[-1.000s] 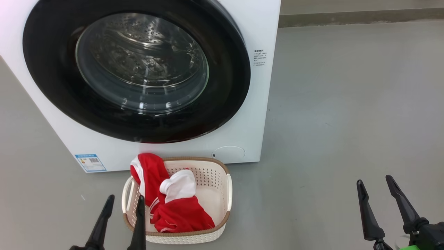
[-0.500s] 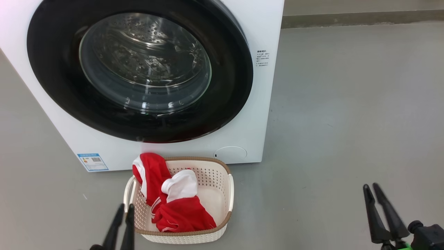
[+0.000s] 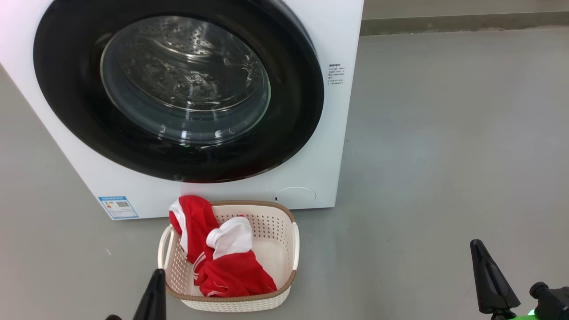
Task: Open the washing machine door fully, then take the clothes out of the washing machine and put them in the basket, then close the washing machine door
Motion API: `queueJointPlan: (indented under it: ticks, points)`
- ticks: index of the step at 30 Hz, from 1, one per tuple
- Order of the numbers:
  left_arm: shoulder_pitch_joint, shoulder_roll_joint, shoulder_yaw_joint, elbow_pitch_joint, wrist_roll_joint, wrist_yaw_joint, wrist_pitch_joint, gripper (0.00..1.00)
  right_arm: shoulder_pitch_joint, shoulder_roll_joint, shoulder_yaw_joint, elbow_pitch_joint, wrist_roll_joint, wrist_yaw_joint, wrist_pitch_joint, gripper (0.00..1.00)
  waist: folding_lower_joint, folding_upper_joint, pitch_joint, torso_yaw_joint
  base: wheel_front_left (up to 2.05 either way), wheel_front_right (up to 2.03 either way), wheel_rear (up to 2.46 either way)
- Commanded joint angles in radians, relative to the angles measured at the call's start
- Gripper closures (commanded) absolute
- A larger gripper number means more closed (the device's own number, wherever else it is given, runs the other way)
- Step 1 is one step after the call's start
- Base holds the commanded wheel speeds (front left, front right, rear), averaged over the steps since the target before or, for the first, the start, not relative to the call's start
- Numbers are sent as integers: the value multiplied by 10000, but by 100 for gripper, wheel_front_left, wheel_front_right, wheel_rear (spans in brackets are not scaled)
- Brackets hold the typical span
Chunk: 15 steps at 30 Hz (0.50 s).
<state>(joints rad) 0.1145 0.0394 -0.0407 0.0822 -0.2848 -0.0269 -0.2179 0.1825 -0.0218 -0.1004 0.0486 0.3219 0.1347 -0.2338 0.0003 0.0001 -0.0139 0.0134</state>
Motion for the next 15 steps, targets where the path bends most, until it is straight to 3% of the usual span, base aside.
queueJointPlan:
  ticks: [1, 15]
  points:
    - [-329, 69, 115, -159, -413, -93, 91, 100, -316, -157, 50, -175, 421, -5, 71, 100, -2, -1, 4, -2, 0, 0, 0]
    - [-575, 110, 250, 74, -2091, -214, 464, 100, -644, -244, 123, 97, 2091, -9, 427, 100, -2, -1, 26, -19, 0, 0, 0]
